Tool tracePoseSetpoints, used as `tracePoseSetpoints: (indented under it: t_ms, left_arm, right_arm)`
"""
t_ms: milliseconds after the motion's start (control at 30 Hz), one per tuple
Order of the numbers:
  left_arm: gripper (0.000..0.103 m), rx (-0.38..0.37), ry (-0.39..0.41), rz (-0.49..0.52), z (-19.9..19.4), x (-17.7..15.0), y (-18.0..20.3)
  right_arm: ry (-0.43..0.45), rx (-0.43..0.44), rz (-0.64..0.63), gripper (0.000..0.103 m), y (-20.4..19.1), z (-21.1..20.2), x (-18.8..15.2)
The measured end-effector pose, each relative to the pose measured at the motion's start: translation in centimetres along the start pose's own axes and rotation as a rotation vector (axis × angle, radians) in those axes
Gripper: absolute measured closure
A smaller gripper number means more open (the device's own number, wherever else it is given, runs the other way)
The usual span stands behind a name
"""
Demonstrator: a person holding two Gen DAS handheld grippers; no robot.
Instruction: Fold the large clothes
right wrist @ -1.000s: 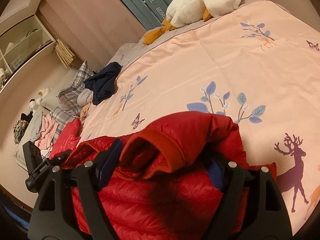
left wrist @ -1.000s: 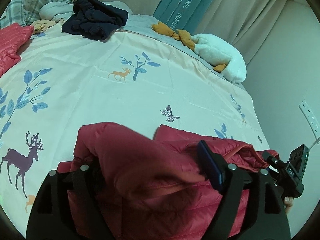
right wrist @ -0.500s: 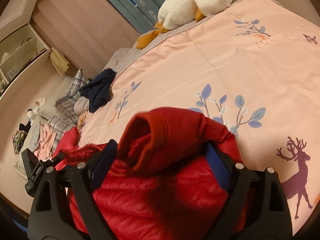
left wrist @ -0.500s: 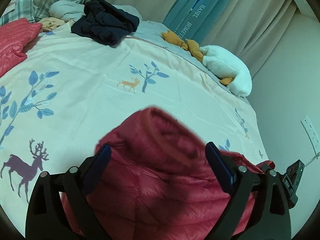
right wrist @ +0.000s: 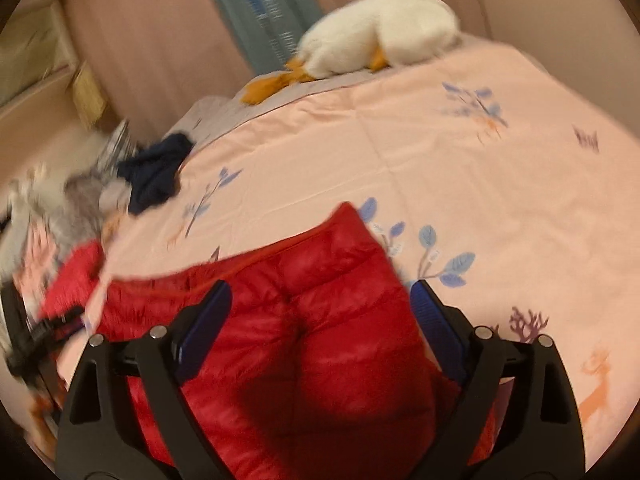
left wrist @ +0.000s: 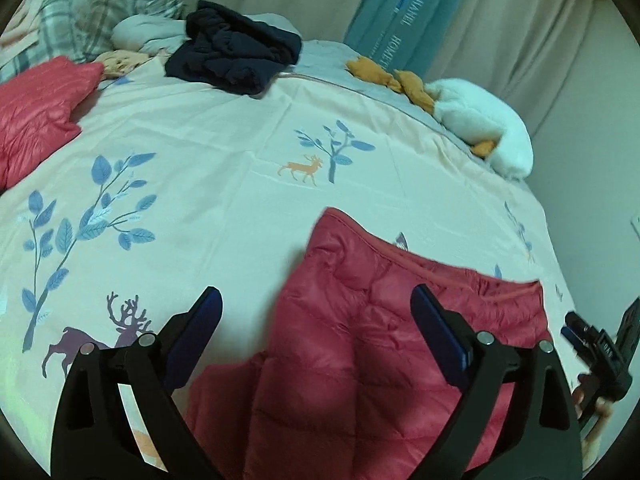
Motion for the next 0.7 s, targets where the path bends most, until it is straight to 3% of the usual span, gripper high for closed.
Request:
tracePoseSetpoints:
  t_ms: [167,333,400,467,700]
  left_arm:
    - [0.008,-0.015,-0.031,0.102,1.5,-1.0,3.0]
    - [0.008,0.019,-0.12,0.092,5.1,-2.6,1.5]
    - [0.008,0.025,-0.165,0.052,6.3,-3.5,0.0]
    - [0.008,-0.018,-0.202,-0.031,7.2,-4.3,-1.2]
    - [0.008,-0.013,-0.181,-0.041,7.4,-4.6,-1.3]
  right_arm:
    - [-0.071,-0.044,-0.199,0.012,-3.0,2.1,-1.3]
    - [-0.155,-0.036,-0.174,0.013,-2.7,5.7,-2.6]
    - [-0.177,-0.029,-0.147,0.013,-2.3,6.7,-3.0]
    - [-0.195,-0.012,-0.12,0.012,-2.0,7.6,-3.4]
    - [-0.213,0.027,-0.08,0.01,-1.9,8.7,-4.1]
Point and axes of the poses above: each gripper's, at about its wrist camera, not at the fingertips, and z roughly the way its jaws point, y to its right, x to its top, the point moved 10 cm from there along z, roughly the way its jaws point, and after that the axes turned 3 degrees about -z, right-handed, at the moved point
